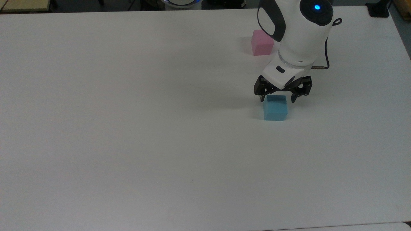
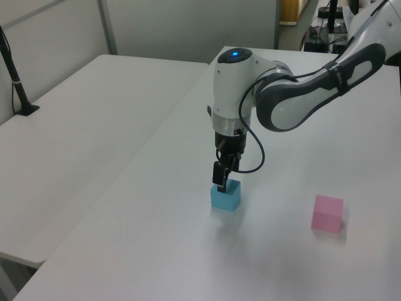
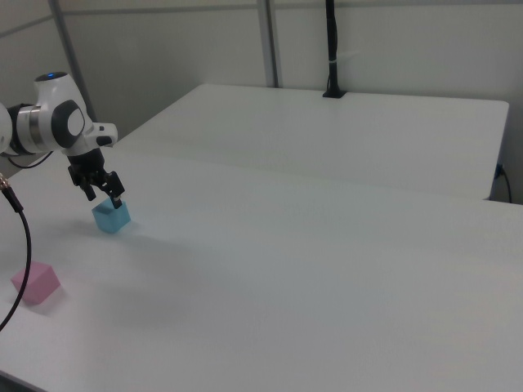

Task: Put blue cube on pink cube
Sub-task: 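Move the open gripper over the blue cube and lower it, then close the gripper on the blue cube, then lift the blue cube and carry it over the pink cube, then lower the blue cube onto the pink cube and open the gripper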

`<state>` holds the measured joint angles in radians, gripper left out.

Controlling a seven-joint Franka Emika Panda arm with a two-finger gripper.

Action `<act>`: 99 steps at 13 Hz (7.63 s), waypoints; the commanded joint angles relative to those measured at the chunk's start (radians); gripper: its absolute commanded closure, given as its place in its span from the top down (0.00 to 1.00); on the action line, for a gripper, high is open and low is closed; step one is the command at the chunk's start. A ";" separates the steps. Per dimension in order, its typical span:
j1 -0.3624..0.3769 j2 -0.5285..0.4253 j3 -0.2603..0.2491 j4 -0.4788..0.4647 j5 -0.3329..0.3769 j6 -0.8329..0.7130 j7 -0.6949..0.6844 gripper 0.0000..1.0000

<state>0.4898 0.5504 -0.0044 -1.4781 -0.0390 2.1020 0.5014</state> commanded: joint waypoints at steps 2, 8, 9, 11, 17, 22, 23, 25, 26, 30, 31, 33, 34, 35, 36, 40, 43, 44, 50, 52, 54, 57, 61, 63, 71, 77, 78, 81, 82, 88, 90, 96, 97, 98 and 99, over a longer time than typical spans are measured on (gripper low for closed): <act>0.006 0.026 0.003 -0.005 -0.076 0.012 0.031 1.00; 0.000 0.051 0.003 -0.004 -0.084 0.013 0.029 0.84; 0.003 0.055 0.003 -0.002 -0.081 0.013 0.031 0.65; 0.004 0.054 0.006 -0.001 -0.072 0.058 0.034 0.46; 0.006 0.008 0.003 0.001 -0.081 0.092 0.046 0.31; -0.007 -0.232 0.003 0.051 -0.068 -0.202 0.035 0.31; -0.007 -0.254 0.003 0.064 -0.067 -0.232 0.026 0.32; -0.007 -0.283 0.001 0.065 -0.065 -0.267 0.014 0.32; -0.007 -0.293 0.000 0.062 -0.067 -0.270 0.012 0.32; 0.003 -0.371 0.000 -0.010 -0.067 -0.280 0.016 0.32; 0.009 -0.404 0.000 -0.049 -0.067 -0.280 0.017 0.32; 0.016 -0.484 0.006 -0.135 -0.064 -0.280 0.022 0.32; 0.033 -0.547 0.007 -0.207 -0.046 -0.281 0.025 0.32; 0.061 -0.588 0.006 -0.249 -0.035 -0.283 0.026 0.32; 0.073 -0.630 0.006 -0.292 -0.032 -0.299 0.028 0.32; 0.141 -0.737 0.006 -0.390 0.010 -0.378 0.049 0.32; 0.191 -0.777 0.006 -0.438 0.014 -0.401 0.110 0.32; 0.199 -0.779 0.006 -0.444 0.014 -0.401 0.120 0.32; 0.217 -0.780 0.006 -0.556 0.014 -0.385 0.135 0.32; 0.214 -0.774 0.006 -0.620 0.014 -0.360 0.135 0.31; 0.214 -0.765 0.006 -0.701 0.014 -0.249 0.135 0.31; 0.207 -0.750 0.006 -0.741 0.014 -0.188 0.134 0.31; 0.204 -0.744 0.003 -0.751 0.014 -0.155 0.134 0.31; 0.204 -0.744 0.003 -0.751 0.014 -0.154 0.134 0.31; 0.207 -0.708 0.003 -0.788 0.014 -0.048 0.135 0.31; 0.211 -0.701 0.003 -0.843 0.011 0.071 0.134 0.31; 0.205 -0.701 0.003 -0.849 0.010 0.090 0.134 0.32; 0.205 -0.690 0.003 -0.850 0.005 0.095 0.132 0.36; 0.205 -0.684 0.003 -0.849 0.002 0.110 0.132 0.39; 0.204 -0.670 0.003 -0.847 0.001 0.127 0.132 0.50; 0.204 -0.670 0.003 -0.846 0.001 0.127 0.132 0.59; 0.196 -0.670 0.003 -0.841 0.001 0.125 0.132 1.00; 0.193 -0.672 0.003 -0.841 0.001 0.124 0.131 1.00; 0.191 -0.673 0.003 -0.838 0.001 0.119 0.131 1.00; 0.190 -0.679 0.003 -0.829 0.001 0.110 0.129 1.00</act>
<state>0.6837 -0.1150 0.0019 -2.3105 -0.0411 2.2013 0.6180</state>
